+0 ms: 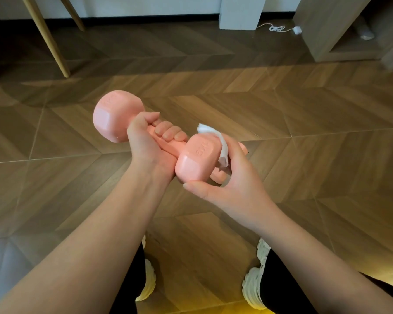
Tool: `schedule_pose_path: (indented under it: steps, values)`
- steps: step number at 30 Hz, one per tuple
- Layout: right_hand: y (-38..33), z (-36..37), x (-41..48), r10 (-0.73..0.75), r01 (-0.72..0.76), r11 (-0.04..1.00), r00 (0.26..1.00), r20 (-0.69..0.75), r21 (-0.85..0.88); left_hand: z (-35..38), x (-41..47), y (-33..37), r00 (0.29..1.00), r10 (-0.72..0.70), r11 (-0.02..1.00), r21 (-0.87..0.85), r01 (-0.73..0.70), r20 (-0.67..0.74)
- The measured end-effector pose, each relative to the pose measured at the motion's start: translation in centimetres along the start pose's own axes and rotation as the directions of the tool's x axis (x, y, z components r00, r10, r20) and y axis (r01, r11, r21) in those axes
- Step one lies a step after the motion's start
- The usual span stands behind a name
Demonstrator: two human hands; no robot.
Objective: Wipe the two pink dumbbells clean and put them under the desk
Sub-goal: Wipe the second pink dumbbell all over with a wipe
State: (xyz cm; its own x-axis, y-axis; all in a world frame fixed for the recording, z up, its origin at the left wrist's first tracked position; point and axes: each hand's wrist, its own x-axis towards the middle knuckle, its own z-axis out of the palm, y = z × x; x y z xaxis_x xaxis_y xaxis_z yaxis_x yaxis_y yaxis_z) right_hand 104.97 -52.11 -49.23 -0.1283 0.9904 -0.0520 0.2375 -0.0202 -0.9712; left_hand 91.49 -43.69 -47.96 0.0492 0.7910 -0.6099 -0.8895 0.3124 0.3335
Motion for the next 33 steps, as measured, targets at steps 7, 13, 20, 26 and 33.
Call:
schedule_pose_path:
  steps: [7,13,20,26,33]
  values:
    - [0.6,-0.7,0.2,-0.333,0.307,0.894,0.942,-0.027,-0.325,0.1,-0.5,-0.5,1.000,0.012,1.000,-0.004,-0.012,0.014]
    - [0.2,-1.0,0.5,0.048,-0.046,0.997,0.998,0.035,-0.054,0.0,-0.5,0.0,0.994,0.028,0.998,-0.051,-0.023,0.101]
    - [0.5,-0.3,0.4,-0.132,0.108,0.966,0.987,-0.089,-0.235,0.3,-0.2,-0.2,1.000,0.011,0.999,0.036,-0.011,0.018]
    - [1.0,-0.4,0.5,-0.482,0.399,0.672,0.875,0.041,-0.624,0.2,0.0,-0.3,0.996,-0.014,1.000,-0.020,0.013,-0.084]
    - [1.0,-0.7,0.6,-0.175,0.153,0.847,0.984,0.003,-0.509,0.1,-0.2,0.0,1.000,-0.008,1.000,0.022,0.008,0.010]
